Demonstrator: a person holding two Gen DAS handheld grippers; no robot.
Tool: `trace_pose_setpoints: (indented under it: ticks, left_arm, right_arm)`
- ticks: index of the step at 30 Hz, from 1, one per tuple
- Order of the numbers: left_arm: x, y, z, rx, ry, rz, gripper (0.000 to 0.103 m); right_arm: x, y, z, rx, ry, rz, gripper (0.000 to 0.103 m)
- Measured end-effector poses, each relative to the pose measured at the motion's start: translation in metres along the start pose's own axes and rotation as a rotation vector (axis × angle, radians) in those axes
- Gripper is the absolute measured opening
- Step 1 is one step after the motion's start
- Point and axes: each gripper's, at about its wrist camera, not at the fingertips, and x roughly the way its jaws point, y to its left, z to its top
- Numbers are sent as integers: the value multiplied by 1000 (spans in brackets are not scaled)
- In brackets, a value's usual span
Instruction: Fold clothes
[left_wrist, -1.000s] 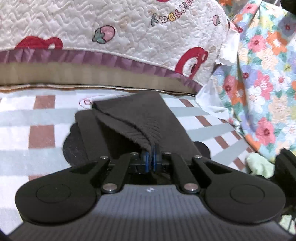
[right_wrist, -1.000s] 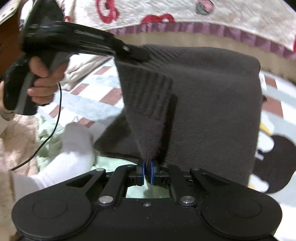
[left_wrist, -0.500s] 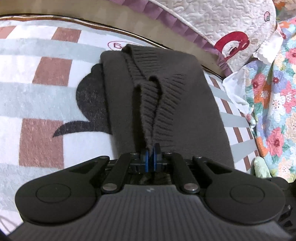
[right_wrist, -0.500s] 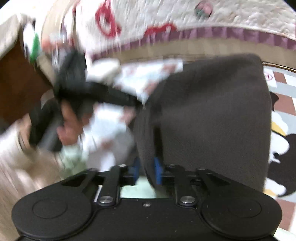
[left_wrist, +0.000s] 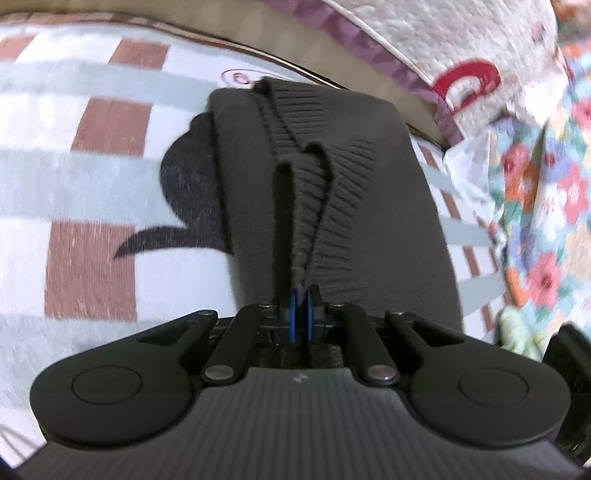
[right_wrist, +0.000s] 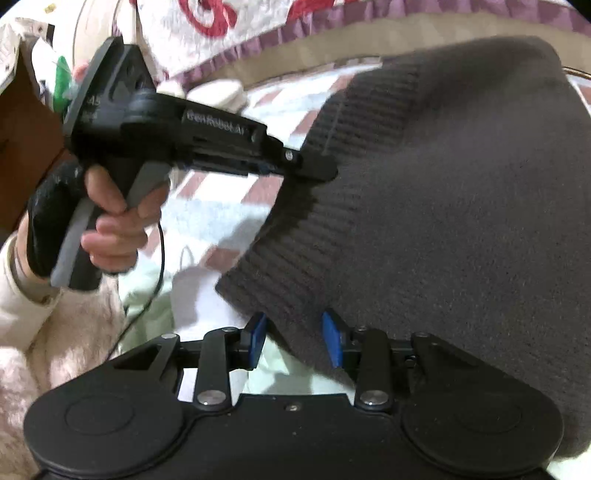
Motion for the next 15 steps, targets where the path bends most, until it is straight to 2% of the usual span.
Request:
trace_pose_setpoints:
  ticks: [2, 3, 4, 7, 8, 10, 12, 15]
  left_arm:
    - [3, 13, 1, -83, 9, -44, 5]
    - [4, 15, 2, -85, 12, -47, 5]
    - [4, 14, 2, -68, 11, -40, 5]
    - [5, 2, -2, 13, 0, -2, 5]
    - [5, -2, -4, 36, 1, 9, 5]
    - [5, -4, -4, 53, 10, 16, 5]
    - [5, -4, -3, 54, 26, 15, 8]
    - [10, -1, 22, 66, -39, 7, 10]
  right_arm:
    - [-4, 6, 7, -43, 33, -24, 39]
    - [-13, 7, 13, -62, 5, -45, 39]
    - [-24, 8, 20, -80, -39, -70, 39]
    - [-45, -8, 40, -25, -141, -141, 40]
    - [-42, -13, 46, -12, -149, -163, 41]
    - [-29, -24, 57, 8, -146, -207, 44]
    - [-4, -19, 56, -8, -93, -181, 44]
    - [22, -4, 51, -110, -42, -184, 46]
